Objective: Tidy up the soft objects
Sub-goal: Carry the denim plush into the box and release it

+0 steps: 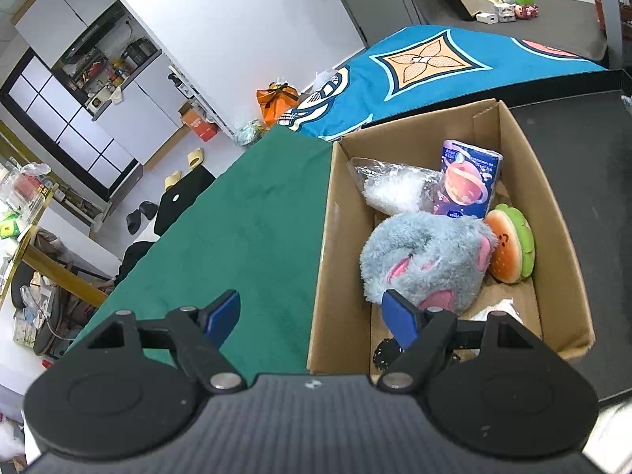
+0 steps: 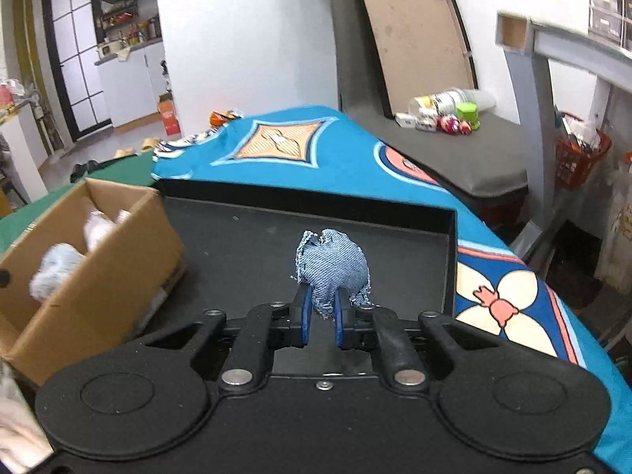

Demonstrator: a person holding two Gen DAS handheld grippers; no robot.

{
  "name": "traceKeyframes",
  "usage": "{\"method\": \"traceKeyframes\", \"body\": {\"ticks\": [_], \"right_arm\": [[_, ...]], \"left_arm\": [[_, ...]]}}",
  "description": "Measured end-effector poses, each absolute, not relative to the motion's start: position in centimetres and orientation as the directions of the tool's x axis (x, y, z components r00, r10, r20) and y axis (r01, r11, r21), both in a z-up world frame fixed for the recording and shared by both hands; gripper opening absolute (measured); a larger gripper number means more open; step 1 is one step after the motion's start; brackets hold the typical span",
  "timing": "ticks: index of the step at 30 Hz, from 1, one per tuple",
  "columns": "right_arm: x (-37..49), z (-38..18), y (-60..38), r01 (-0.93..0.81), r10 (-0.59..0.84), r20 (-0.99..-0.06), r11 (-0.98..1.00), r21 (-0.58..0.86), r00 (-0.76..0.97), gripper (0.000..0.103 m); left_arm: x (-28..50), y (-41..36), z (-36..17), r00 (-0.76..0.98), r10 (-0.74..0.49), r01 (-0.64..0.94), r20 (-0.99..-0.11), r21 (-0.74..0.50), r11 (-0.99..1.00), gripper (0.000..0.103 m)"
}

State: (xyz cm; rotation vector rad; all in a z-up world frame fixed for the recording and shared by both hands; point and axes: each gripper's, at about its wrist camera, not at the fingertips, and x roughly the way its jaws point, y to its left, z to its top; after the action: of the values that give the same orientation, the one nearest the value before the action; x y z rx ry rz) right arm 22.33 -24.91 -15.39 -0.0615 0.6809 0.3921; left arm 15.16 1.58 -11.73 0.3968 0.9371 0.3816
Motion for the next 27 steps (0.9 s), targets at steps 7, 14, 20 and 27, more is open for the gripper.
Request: {"method": "traceKeyframes", "body": {"ticks": [7,14,20,27], "right_arm": [[20.9,-12.6,-23.2,-0.446,0.41,-0.576,0.891,0.087,0.707,0.011],[19.4,-10.2,-21.2,-0.506,0.481,-0.53,0.856,0.11,0.698,0.011],[18.3,-9.2,-19.2,-0.555,0.525,-0.518,0.824,0.111,0.676,0.011],[17.0,-8.9,-16.3,-0.622,0.583,-0.525,0.773,0.124,0.62,0.012]], "left_arm": [[14.3,1.8,-11.5,0.547,0.46,-0.138,-0.699,0.466,0.874,0.078],[13.8,2.9,-11.2,0.574,0.422,-0.144,-0.702,0.42,0.896,0.077],[13.8,3.8,-11.5,0.582,0.384,-0.146,-0.717,0.372,0.916,0.074],[14.1,4.9,-12.1,0.57,0.355,-0.171,-0.741,0.316,0.933,0.057]]}}
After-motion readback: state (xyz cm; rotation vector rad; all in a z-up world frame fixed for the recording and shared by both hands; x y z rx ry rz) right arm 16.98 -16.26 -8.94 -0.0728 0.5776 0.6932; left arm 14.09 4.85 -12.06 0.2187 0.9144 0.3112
